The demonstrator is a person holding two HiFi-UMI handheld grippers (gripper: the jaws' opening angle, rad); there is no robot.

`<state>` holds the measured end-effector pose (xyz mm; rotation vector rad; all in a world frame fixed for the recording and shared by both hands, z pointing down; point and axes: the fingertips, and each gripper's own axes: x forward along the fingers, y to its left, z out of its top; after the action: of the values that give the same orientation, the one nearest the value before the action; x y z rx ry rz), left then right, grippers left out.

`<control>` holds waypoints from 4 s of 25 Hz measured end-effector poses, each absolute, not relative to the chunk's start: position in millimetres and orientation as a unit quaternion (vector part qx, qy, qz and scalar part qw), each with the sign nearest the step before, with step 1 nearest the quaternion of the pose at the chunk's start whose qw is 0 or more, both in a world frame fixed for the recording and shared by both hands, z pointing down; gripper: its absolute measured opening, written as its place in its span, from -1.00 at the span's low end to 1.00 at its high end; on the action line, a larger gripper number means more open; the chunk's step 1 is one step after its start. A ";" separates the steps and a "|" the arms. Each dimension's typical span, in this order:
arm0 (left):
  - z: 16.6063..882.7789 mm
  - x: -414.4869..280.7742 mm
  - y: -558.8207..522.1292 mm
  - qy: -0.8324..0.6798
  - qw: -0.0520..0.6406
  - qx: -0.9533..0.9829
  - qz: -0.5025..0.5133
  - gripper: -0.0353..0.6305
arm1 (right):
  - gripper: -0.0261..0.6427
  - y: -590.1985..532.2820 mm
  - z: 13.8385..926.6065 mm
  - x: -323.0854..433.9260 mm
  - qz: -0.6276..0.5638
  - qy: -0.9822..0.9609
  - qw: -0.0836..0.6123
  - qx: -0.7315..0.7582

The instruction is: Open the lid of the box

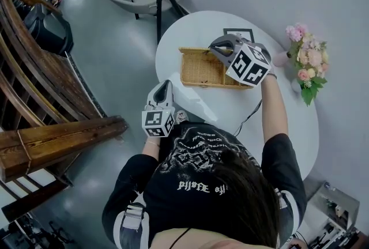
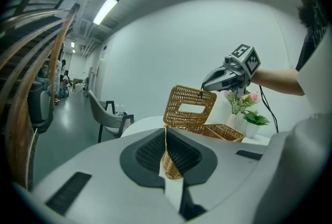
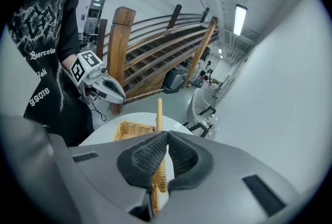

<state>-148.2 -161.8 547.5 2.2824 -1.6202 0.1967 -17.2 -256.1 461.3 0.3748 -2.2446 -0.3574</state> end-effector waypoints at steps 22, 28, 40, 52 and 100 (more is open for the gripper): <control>552.5 -149.6 -171.0 -0.559 0.172 0.808 0.071 -0.82 | -0.82 -295.3 460.2 -19.1 -0.138 -0.880 0.430 0.146; 550.2 -153.6 -175.3 -0.559 0.171 0.809 0.071 -0.82 | -0.82 -306.4 461.1 -19.0 -0.132 -0.878 0.436 0.149; 554.0 -153.4 -182.4 -0.555 0.174 0.810 0.074 -0.82 | -0.82 -330.2 470.6 -18.2 -0.103 -0.879 0.442 0.149; 561.9 -161.1 -183.2 -0.561 0.187 0.802 0.081 -0.82 | -0.82 -356.6 482.1 -17.6 -0.065 -0.878 0.454 0.135; 589.3 -154.6 -225.3 -0.559 0.237 0.785 0.119 -0.82 | -0.81 -448.1 588.2 -1.9 0.147 -0.879 0.443 0.100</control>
<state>-154.6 -225.3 589.3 2.1527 -1.5331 0.3257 -1.9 -448.1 588.2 0.2486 -2.1805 0.3635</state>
